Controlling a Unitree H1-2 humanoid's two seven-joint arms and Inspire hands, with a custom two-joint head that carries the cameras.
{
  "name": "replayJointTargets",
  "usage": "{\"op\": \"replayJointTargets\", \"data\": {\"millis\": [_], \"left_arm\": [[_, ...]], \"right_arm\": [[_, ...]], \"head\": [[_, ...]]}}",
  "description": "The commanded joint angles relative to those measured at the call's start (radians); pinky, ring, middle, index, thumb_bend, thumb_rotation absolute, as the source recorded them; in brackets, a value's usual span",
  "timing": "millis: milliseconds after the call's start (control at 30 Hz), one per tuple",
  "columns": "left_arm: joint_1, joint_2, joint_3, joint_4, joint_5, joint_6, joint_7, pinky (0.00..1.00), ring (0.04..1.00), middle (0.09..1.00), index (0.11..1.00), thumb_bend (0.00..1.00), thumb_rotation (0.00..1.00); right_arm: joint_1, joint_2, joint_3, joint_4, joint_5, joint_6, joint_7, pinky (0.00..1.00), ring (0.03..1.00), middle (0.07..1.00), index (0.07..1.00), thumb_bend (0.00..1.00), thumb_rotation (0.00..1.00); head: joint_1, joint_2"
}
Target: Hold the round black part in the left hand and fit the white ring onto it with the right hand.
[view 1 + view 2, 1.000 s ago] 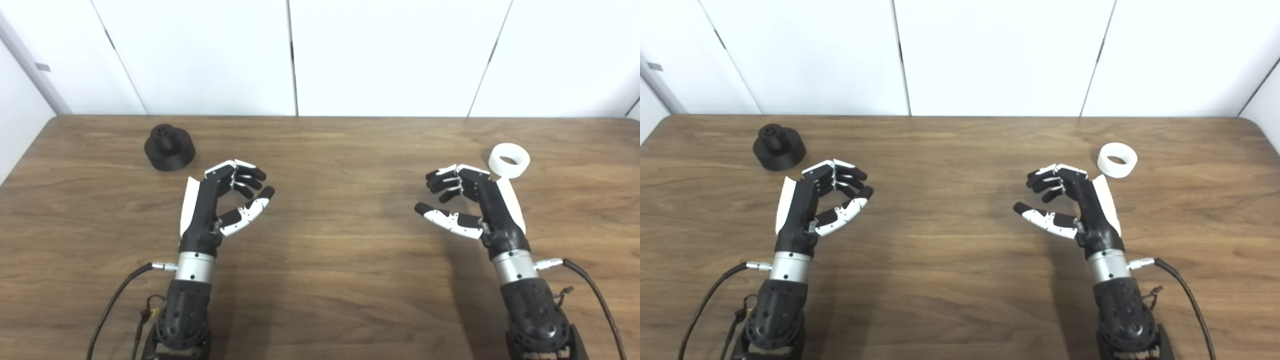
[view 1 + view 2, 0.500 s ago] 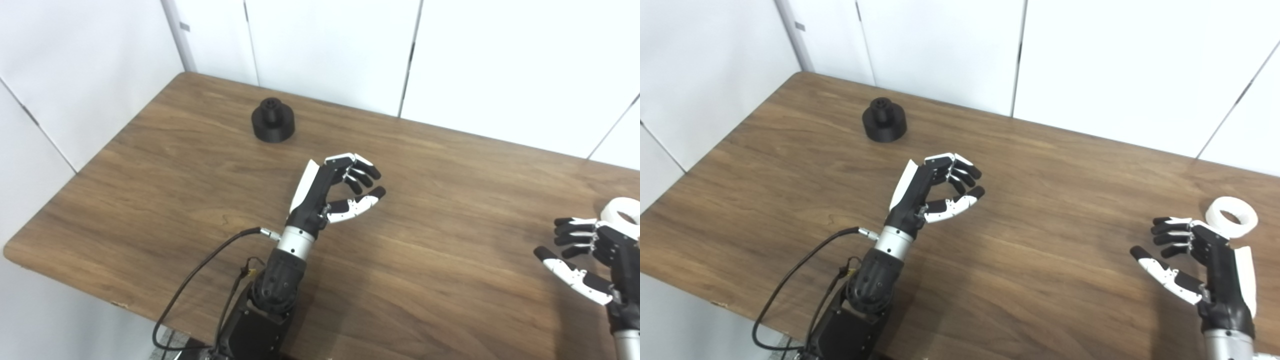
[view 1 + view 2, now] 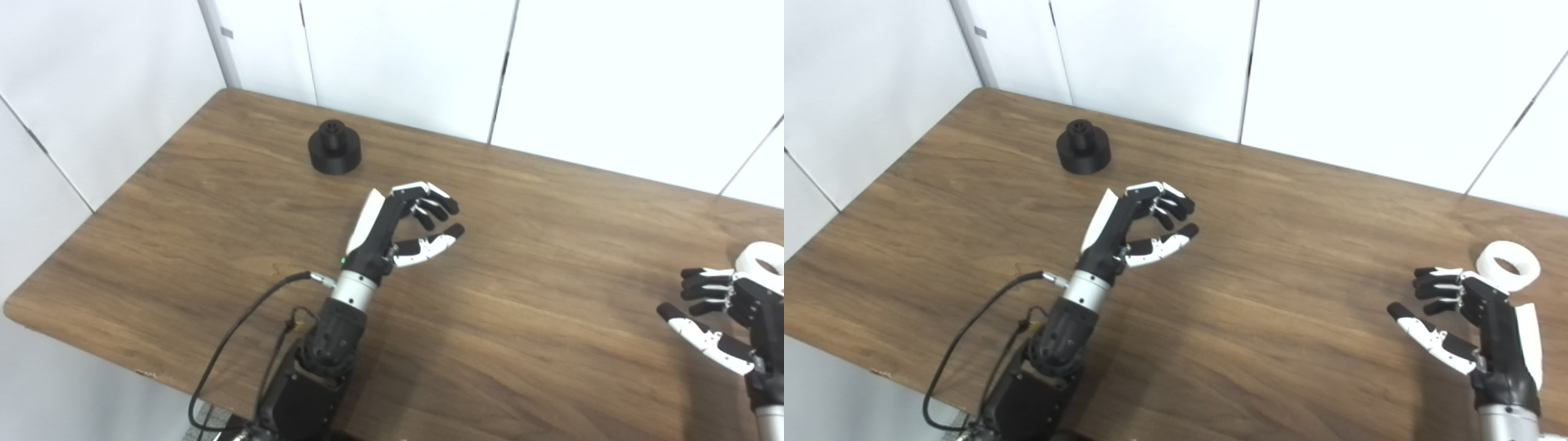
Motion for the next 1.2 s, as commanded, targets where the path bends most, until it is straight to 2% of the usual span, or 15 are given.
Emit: {"op": "replayJointTargets", "data": {"millis": [0, 100, 200, 267, 433, 600, 700, 800, 1033, 1167], "left_arm": [[-0.052, 0.026, 0.008, -0.060, 0.062, 0.042, 0.004, 0.48, 0.596, 0.647, 0.498, 0.51, 0.08], [-0.065, 0.061, 0.004, -0.098, 0.096, 0.109, -0.031, 0.53, 0.640, 0.676, 0.627, 0.68, 0.18], [-0.083, 0.097, -0.004, -0.125, 0.129, 0.155, -0.062, 0.60, 0.694, 0.707, 0.665, 0.73, 0.19], [-0.097, 0.118, -0.005, -0.136, 0.143, 0.176, -0.079, 0.62, 0.709, 0.720, 0.674, 0.74, 0.19], [-0.132, 0.153, 0.001, -0.137, 0.187, 0.208, -0.085, 0.59, 0.701, 0.727, 0.679, 0.76, 0.21], [-0.170, 0.177, 0.017, -0.122, 0.225, 0.223, -0.058, 0.56, 0.697, 0.735, 0.678, 0.75, 0.24], [-0.198, 0.213, 0.014, -0.095, 0.332, 0.225, -0.016, 0.57, 0.703, 0.743, 0.676, 0.76, 0.26], [-0.226, 0.246, 0.013, -0.078, 0.396, 0.256, -0.025, 0.58, 0.716, 0.765, 0.694, 0.75, 0.28], [-0.277, 0.283, 0.019, -0.038, 0.433, 0.320, -0.034, 0.61, 0.775, 0.804, 0.709, 0.77, 0.30], [-0.307, 0.303, 0.022, 0.005, 0.433, 0.323, -0.023, 0.61, 0.787, 0.810, 0.699, 0.78, 0.29]], "right_arm": [[-0.035, -0.014, -0.011, -0.020, 0.004, -0.033, -0.004, 0.46, 0.563, 0.644, 0.498, 0.51, 0.13], [-0.037, -0.016, -0.011, -0.010, 0.007, -0.046, -0.002, 0.46, 0.561, 0.643, 0.498, 0.51, 0.13], [-0.039, -0.019, -0.012, -0.002, 0.012, -0.055, 0.000, 0.45, 0.556, 0.638, 0.498, 0.51, 0.13], [-0.040, -0.021, -0.012, -0.002, 0.011, -0.052, 0.001, 0.46, 0.559, 0.640, 0.498, 0.51, 0.13], [-0.039, -0.022, -0.017, -0.009, 0.013, -0.034, 0.004, 0.46, 0.565, 0.642, 0.498, 0.51, 0.13], [-0.037, -0.024, -0.020, -0.005, 0.011, -0.036, 0.004, 0.46, 0.564, 0.643, 0.498, 0.51, 0.13], [-0.036, -0.024, -0.021, -0.007, 0.013, -0.034, 0.005, 0.46, 0.563, 0.643, 0.498, 0.51, 0.13], [-0.033, -0.025, -0.022, -0.007, 0.013, -0.037, 0.005, 0.46, 0.564, 0.644, 0.498, 0.51, 0.13], [-0.033, -0.025, -0.025, -0.008, 0.020, -0.029, 0.008, 0.45, 0.564, 0.645, 0.498, 0.51, 0.13], [-0.035, -0.027, -0.026, -0.006, 0.015, -0.035, 0.005, 0.46, 0.566, 0.643, 0.498, 0.51, 0.13]], "head": [[0.001, -0.001], [0.002, -0.004], [0.003, -0.008], [0.003, -0.009], [0.005, -0.012], [0.005, -0.014], [0.003, -0.014], [0.002, -0.014], [0.001, -0.014], [0.000, -0.015]]}}
